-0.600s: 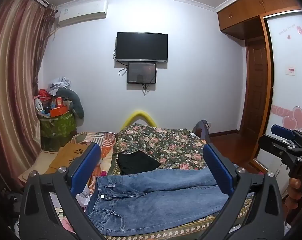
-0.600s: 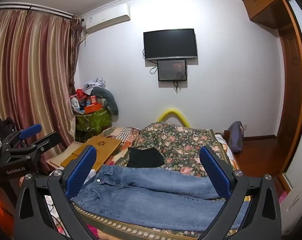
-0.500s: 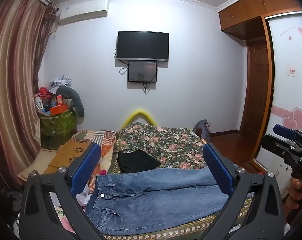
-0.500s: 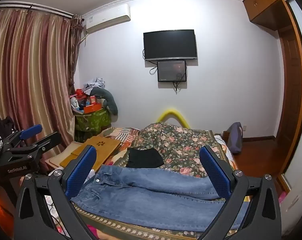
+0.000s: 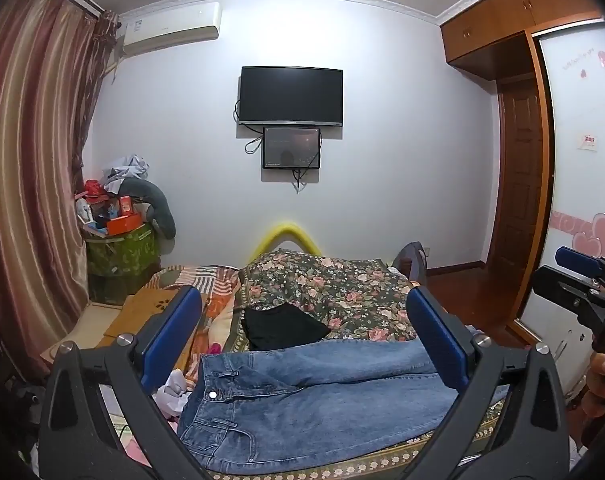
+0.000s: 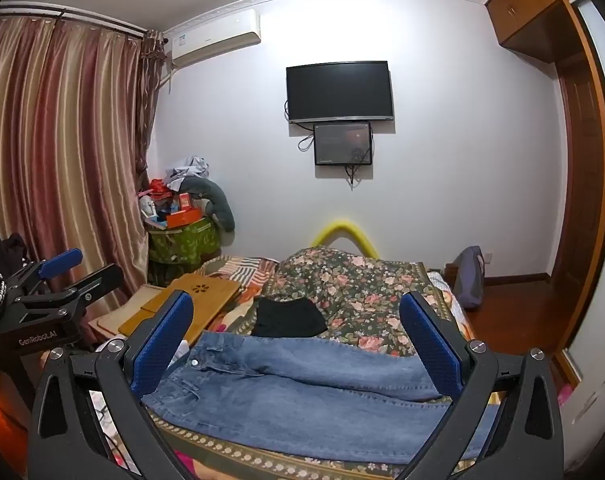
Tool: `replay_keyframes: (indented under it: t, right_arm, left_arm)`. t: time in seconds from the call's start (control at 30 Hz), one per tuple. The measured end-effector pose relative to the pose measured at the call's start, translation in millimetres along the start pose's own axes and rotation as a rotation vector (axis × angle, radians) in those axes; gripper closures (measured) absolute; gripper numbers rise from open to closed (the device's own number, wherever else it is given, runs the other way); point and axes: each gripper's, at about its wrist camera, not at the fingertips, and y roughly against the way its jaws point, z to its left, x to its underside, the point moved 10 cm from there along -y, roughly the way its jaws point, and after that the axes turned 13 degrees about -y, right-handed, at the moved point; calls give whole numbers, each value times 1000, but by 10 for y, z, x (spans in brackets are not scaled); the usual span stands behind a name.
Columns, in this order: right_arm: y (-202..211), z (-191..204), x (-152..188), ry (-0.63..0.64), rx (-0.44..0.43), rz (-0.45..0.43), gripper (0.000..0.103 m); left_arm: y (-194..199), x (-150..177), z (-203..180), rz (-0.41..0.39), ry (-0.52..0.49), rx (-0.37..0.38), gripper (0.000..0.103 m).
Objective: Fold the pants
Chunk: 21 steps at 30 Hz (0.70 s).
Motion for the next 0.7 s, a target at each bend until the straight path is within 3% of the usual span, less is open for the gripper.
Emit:
replay_keyframes:
  t: [0.7]
  right_arm:
    - [-4,-92,22,-21,13,-4,0]
  left_arm:
    - [-57,56,-60,3,-23,5,0]
